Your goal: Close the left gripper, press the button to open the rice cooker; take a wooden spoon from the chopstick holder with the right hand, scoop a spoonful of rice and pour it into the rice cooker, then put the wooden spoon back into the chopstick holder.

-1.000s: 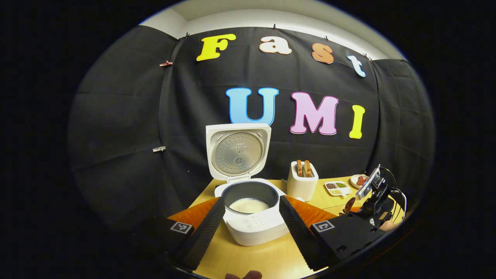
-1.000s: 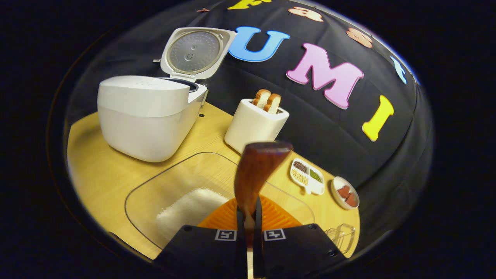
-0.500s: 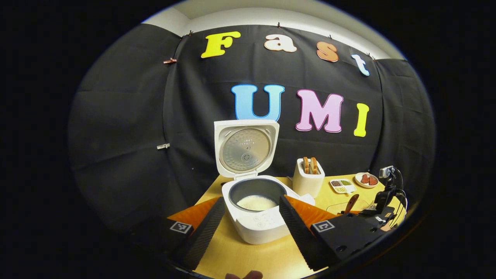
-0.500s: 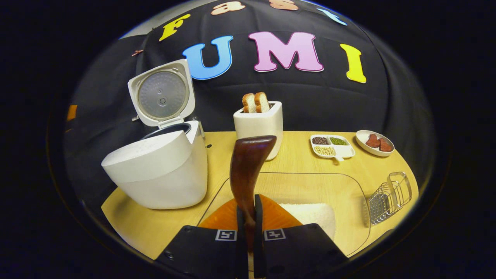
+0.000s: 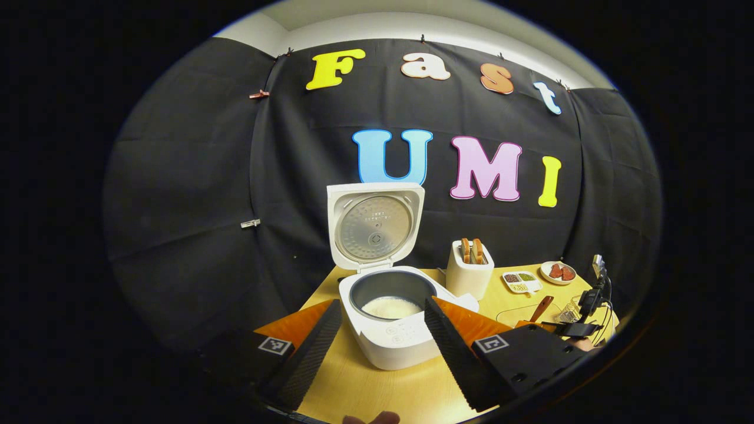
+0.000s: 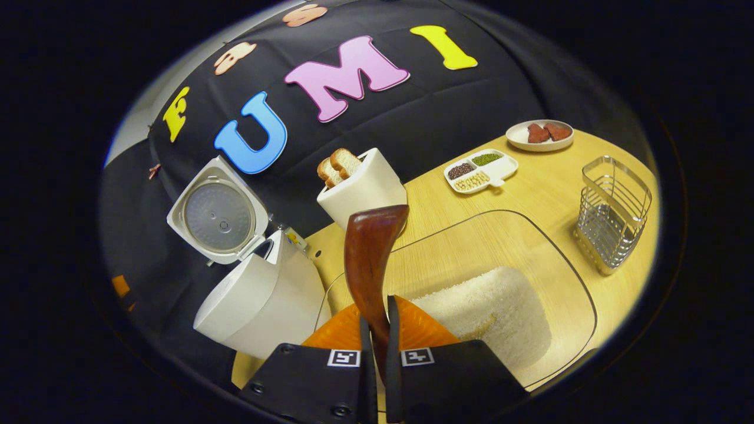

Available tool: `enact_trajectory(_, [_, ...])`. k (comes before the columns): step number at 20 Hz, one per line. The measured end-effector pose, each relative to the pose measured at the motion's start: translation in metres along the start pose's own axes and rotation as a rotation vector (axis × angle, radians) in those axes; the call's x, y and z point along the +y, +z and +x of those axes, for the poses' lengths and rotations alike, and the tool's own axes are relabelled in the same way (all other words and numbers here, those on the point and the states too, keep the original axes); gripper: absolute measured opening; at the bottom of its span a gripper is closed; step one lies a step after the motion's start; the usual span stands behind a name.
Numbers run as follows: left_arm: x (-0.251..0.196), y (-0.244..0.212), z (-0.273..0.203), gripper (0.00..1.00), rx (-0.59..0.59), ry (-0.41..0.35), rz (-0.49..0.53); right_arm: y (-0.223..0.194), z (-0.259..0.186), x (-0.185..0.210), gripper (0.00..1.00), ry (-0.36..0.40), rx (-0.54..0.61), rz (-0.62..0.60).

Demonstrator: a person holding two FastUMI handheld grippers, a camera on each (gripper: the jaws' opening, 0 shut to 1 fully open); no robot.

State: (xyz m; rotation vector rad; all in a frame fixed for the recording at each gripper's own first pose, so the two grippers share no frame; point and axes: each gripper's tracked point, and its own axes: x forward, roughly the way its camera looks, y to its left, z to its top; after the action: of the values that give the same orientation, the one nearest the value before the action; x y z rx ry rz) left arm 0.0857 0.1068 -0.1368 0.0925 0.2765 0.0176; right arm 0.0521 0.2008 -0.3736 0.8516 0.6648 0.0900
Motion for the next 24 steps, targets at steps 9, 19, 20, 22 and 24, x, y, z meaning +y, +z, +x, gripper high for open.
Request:
enact_trajectory(9, [0.001,0.006,-0.012,0.97,-0.013,0.004,0.010,0.020,-0.012,-0.007,0.10,0.040,-0.047,0.304])
enact_trajectory(19, [-0.002,0.014,-0.024,0.97,-0.030,0.001,0.019,0.068,-0.046,-0.025,0.10,0.087,-0.162,0.501])
enact_trajectory(20, [-0.004,0.015,-0.024,0.97,-0.032,-0.001,0.017,0.073,-0.048,-0.025,0.10,0.095,-0.170,0.514])
enact_trajectory(22, [-0.008,0.015,-0.025,0.97,-0.034,-0.006,0.011,0.084,-0.055,-0.023,0.10,0.109,-0.187,0.550])
enact_trajectory(24, [-0.011,0.018,-0.026,0.97,-0.037,-0.015,0.006,0.095,-0.062,-0.019,0.10,0.127,-0.203,0.580])
